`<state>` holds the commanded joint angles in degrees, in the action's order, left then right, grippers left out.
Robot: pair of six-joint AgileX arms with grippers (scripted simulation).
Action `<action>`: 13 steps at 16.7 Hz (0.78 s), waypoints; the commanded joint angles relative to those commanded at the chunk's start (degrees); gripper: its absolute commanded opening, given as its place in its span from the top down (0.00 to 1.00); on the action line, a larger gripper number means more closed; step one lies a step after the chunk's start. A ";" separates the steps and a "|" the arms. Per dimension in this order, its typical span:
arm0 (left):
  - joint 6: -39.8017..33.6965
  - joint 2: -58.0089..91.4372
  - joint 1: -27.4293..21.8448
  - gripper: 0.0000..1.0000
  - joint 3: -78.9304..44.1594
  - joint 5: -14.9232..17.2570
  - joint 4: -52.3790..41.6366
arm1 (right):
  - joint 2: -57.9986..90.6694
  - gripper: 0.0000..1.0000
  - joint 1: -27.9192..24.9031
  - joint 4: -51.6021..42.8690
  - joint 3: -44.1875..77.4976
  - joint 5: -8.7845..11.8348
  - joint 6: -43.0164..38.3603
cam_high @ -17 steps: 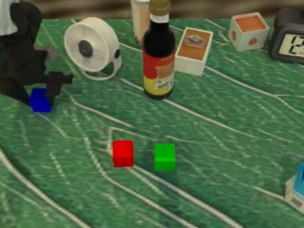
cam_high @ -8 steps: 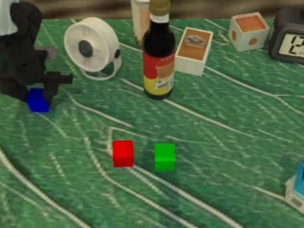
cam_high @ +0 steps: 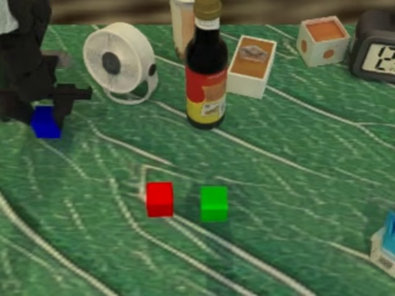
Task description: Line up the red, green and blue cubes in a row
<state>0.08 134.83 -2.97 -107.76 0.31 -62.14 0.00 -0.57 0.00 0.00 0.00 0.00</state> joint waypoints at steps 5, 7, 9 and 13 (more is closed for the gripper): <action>-0.14 -2.42 0.77 1.00 -6.44 -0.07 -9.07 | 0.00 0.00 0.00 0.00 0.00 0.00 0.00; -0.14 -2.56 0.80 1.00 -6.64 -0.07 -9.30 | 0.00 0.00 0.00 0.00 0.00 0.00 0.00; -0.04 -2.36 0.48 1.00 -6.54 -0.09 -9.17 | 0.00 0.00 0.00 0.00 0.00 0.00 0.00; -3.87 -0.41 -3.45 1.00 -10.08 -0.13 -11.00 | 0.00 0.00 0.00 0.00 0.00 0.00 0.00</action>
<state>-3.79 134.41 -6.42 -117.83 0.18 -73.14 0.00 -0.57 0.00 0.00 0.00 0.00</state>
